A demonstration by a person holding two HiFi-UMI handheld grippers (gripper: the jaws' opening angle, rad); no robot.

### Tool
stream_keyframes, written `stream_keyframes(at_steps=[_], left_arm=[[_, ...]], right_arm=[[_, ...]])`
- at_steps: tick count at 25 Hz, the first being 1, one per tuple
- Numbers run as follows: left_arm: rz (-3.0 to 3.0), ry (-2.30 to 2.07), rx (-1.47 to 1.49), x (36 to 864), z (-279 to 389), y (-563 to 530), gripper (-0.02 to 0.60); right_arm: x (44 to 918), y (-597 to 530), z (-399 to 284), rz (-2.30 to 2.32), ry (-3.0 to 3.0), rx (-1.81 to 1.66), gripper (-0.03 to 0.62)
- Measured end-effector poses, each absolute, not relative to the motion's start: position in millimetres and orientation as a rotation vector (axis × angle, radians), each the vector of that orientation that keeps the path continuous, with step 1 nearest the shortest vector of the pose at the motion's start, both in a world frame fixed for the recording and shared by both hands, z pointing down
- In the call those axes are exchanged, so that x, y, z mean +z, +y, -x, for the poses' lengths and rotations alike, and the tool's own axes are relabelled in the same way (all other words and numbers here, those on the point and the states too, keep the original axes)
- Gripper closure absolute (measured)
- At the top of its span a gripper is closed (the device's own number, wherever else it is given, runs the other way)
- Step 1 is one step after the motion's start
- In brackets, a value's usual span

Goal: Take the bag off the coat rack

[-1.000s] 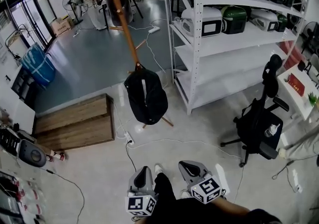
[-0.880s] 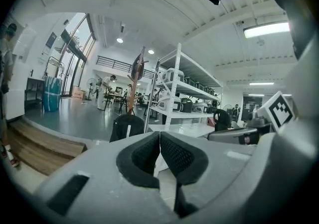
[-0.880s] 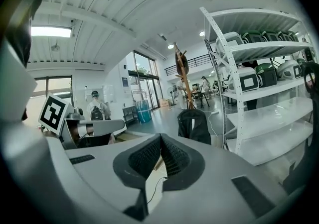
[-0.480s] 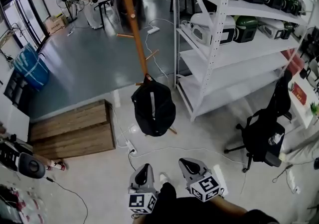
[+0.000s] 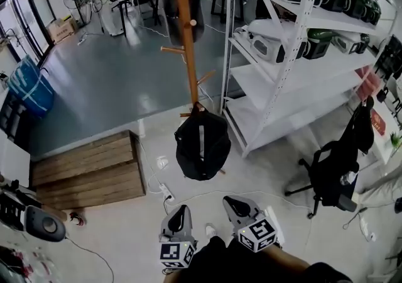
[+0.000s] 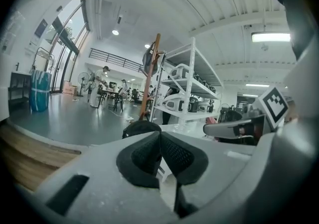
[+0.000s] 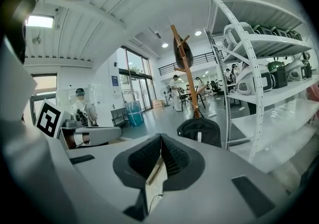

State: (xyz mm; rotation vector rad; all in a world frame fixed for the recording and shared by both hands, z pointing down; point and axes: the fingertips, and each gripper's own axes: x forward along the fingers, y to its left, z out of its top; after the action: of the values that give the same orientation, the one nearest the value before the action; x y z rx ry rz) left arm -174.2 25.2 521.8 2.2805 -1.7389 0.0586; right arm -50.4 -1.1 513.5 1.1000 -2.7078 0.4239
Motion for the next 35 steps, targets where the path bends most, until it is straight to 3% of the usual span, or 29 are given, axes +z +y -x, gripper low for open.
stream_keyframes(at_steps=[15,35], left_arm=[[-2.271,-1.716,0.045,537,213,-40,0.563],[-2.288,-1.637,0.240,551,202,-204,0.563]], right_arm=[[520,-75,95,-1.107,-2.685,0.389,0.582],[537,-241,97,-1.002,-2.667,0.399,0.580]])
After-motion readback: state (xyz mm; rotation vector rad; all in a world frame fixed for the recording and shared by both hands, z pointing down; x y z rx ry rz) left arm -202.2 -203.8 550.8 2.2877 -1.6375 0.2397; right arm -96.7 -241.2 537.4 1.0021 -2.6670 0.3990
